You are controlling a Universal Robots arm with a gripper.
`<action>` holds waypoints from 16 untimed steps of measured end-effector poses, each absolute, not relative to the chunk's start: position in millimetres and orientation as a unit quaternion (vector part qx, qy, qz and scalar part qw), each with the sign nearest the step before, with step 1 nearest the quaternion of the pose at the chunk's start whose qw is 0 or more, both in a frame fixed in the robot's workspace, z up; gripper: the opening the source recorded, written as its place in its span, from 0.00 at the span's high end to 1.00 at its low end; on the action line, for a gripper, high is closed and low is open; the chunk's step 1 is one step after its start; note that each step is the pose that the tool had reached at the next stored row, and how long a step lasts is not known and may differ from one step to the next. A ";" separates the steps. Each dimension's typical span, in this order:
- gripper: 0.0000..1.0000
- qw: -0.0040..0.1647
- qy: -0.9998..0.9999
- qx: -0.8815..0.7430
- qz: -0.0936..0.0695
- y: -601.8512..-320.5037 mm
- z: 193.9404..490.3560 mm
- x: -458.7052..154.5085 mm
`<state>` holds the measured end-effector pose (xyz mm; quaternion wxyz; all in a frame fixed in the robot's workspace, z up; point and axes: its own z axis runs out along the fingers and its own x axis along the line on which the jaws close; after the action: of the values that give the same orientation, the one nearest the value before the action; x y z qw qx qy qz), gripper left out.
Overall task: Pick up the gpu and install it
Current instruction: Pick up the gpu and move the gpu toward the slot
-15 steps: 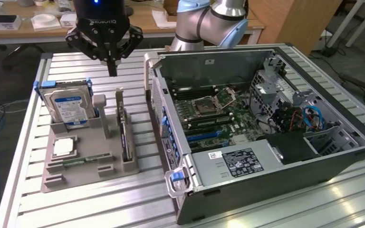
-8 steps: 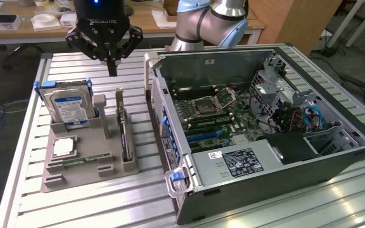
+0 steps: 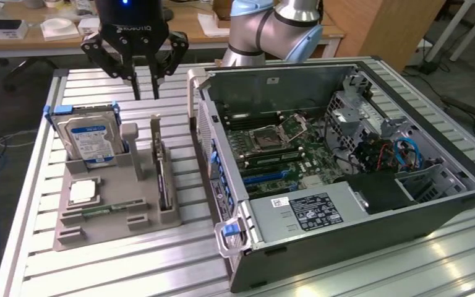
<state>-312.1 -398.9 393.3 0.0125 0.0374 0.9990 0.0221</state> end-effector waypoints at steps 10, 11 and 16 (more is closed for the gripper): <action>0.47 0.001 1.000 0.014 0.018 -399.3 389.9 -312.2; 0.47 -0.001 1.000 0.008 0.018 -399.3 388.7 -312.2; 0.47 -0.005 1.000 -0.013 0.018 -400.2 380.7 -312.1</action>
<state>-312.1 -400.2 380.7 -0.0046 -0.0131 0.9997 0.0181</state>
